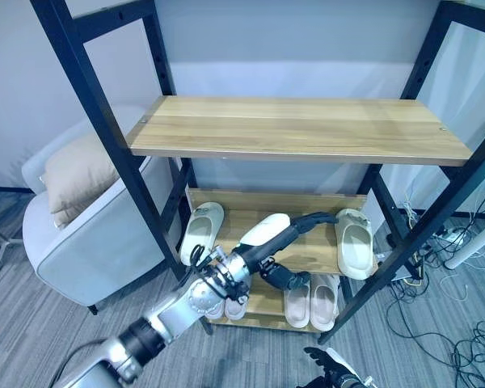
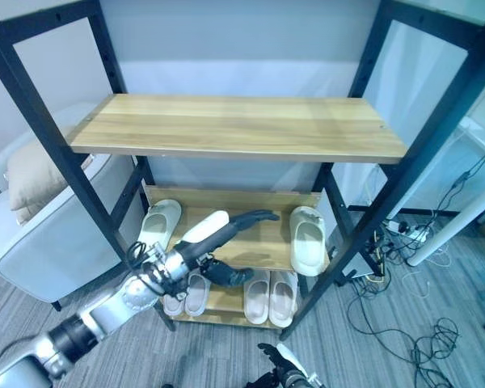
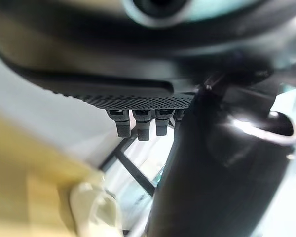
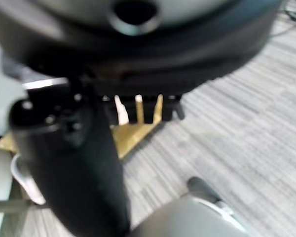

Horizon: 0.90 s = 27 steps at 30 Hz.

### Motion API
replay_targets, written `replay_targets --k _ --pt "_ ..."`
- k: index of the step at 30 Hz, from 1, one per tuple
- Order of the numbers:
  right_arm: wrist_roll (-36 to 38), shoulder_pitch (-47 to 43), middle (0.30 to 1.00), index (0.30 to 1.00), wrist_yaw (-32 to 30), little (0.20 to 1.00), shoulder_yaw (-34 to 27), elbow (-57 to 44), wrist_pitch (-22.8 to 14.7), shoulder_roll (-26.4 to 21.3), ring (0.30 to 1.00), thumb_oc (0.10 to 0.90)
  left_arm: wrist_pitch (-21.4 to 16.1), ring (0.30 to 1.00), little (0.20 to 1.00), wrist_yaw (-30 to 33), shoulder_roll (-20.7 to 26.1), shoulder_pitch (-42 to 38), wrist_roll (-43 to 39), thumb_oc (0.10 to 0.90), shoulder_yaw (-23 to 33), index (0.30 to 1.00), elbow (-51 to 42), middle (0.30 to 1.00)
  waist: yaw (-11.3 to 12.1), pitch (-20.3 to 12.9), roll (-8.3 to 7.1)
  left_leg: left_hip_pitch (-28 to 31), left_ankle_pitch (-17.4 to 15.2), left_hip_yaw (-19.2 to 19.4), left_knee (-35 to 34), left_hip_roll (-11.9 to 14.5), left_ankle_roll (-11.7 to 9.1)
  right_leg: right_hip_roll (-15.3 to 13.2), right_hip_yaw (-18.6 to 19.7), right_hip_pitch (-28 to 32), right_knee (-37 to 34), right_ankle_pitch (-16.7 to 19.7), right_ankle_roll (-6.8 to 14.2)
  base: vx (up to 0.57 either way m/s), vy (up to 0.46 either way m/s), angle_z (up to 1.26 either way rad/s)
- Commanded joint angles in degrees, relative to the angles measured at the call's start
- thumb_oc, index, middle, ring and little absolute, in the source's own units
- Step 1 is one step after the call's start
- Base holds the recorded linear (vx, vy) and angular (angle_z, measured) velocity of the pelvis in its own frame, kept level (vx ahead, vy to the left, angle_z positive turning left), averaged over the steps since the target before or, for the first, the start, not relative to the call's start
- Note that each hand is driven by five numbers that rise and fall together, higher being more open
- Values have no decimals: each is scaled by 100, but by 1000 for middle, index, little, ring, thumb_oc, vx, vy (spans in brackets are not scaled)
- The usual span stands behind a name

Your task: Arrange the slippers neatly on the shoe rack.

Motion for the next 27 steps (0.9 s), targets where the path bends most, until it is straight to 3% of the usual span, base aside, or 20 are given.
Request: replay_targets --k 1,12,19,27 --pt "174 -87 900 900 -198 900 -34 -99 -218 -5 900 800 -249 900 900 771 -213 -1277 497 800 218 900 372 900 -56 122 39 68 -579 461 46 -141 16 -60 -46 -165 80 -828 269 12 -4 -8" --pt "475 -25 900 900 -355 900 -202 128 -322 -136 900 800 316 900 900 1637 352 -2464 1499 800 -75 900 2146 900 -293 129 325 -65 -579 666 46 -107 -3 -68 74 -408 80 -750 371 10 -18 -12" --pt "510 141 900 900 -325 900 -356 134 -324 -131 900 800 433 900 900 1568 920 -2462 1220 800 217 900 2325 900 -288 164 411 -235 -516 625 46 -102 -24 -38 51 -566 80 -740 349 21 -20 0" --pt "465 231 900 900 -300 900 -355 120 -348 -155 900 800 716 900 900 1748 1174 -2431 1511 800 275 900 2875 900 -278 144 452 -356 -486 566 46 -128 -25 -31 -16 -653 80 -737 330 0 0 0"
